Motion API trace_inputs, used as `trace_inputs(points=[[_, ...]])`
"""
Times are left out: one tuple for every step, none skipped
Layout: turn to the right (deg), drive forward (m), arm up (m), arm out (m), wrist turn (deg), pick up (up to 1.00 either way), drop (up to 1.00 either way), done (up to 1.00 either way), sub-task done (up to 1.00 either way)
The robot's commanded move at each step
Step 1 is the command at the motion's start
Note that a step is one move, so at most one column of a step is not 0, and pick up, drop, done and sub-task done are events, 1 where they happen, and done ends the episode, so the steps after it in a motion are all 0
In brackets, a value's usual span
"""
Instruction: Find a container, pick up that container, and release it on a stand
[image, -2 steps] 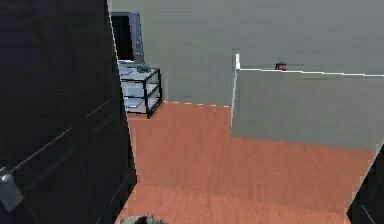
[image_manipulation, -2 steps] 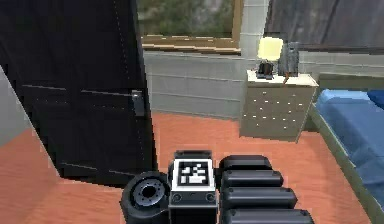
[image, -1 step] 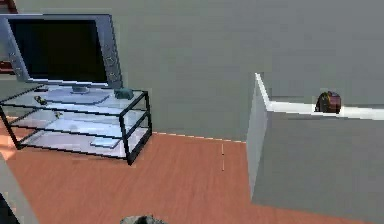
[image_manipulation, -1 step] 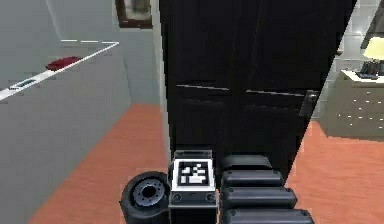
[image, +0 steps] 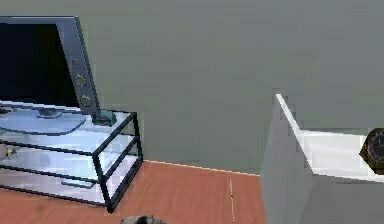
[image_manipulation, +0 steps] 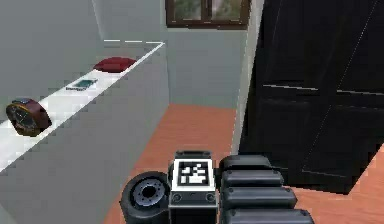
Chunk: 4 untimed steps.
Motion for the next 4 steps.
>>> trace_inputs(points=[[-9.0, 0.0, 0.0, 0.0, 0.0, 0.0, 0.0, 0.0, 0.0], [0.0, 0.45, 0.0, 0.0, 0.0, 0.0, 0.0, 0.0, 0.0], [-45.0, 0.0, 0.0, 0.0, 0.0, 0.0, 0.0, 0.0, 0.0], [-18.0, 0.0, 0.0, 0.0, 0.0, 0.0, 0.0, 0.0, 0.0]])
